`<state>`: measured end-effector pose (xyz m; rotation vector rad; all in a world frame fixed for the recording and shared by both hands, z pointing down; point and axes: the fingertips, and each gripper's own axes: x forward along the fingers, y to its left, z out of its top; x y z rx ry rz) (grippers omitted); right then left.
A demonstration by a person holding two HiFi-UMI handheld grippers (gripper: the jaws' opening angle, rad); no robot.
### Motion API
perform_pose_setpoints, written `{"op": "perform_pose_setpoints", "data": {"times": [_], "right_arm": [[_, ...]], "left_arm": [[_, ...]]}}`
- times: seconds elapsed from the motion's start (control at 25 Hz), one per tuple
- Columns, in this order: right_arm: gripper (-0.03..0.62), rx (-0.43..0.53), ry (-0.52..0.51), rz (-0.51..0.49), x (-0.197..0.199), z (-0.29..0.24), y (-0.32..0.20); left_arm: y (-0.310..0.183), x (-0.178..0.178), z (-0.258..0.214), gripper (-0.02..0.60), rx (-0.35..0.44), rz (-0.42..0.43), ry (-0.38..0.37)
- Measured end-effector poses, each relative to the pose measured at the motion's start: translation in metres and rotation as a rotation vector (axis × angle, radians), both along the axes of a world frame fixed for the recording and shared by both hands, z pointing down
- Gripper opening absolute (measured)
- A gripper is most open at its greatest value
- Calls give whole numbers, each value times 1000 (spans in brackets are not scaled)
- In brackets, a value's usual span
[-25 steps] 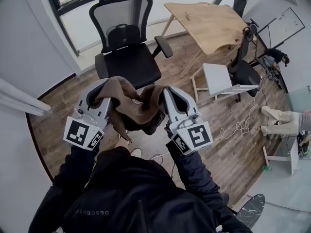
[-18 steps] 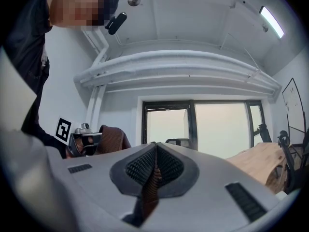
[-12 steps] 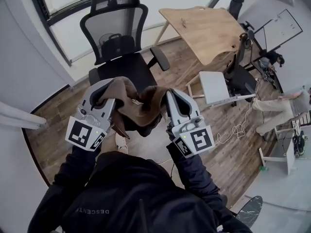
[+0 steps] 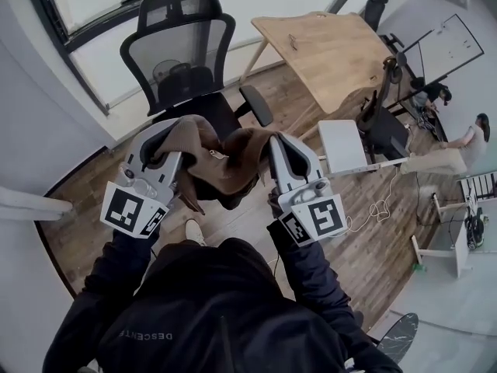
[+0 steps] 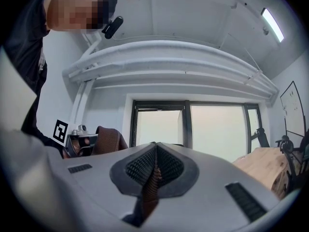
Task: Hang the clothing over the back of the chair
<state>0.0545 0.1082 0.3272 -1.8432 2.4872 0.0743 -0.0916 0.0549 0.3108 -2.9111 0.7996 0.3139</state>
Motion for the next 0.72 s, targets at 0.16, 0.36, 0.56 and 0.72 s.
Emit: {"op": "perform_pose_setpoints", "data": {"times": [0.16, 0.36, 0.56, 0.72], "right_arm": [[15, 3, 4, 0, 8, -5, -27], [15, 13, 8, -40, 24, -9, -66], [15, 33, 2, -127, 43, -16, -110], [15, 47, 4, -217, 57, -26, -144]], "left_arm": [[-27, 5, -3, 35, -1, -9, 6], [-60, 21, -7, 35, 14, -43, -6], [-98, 40, -13, 35, 31, -121, -11], [-125, 58, -21, 35, 41, -197, -9]]}}
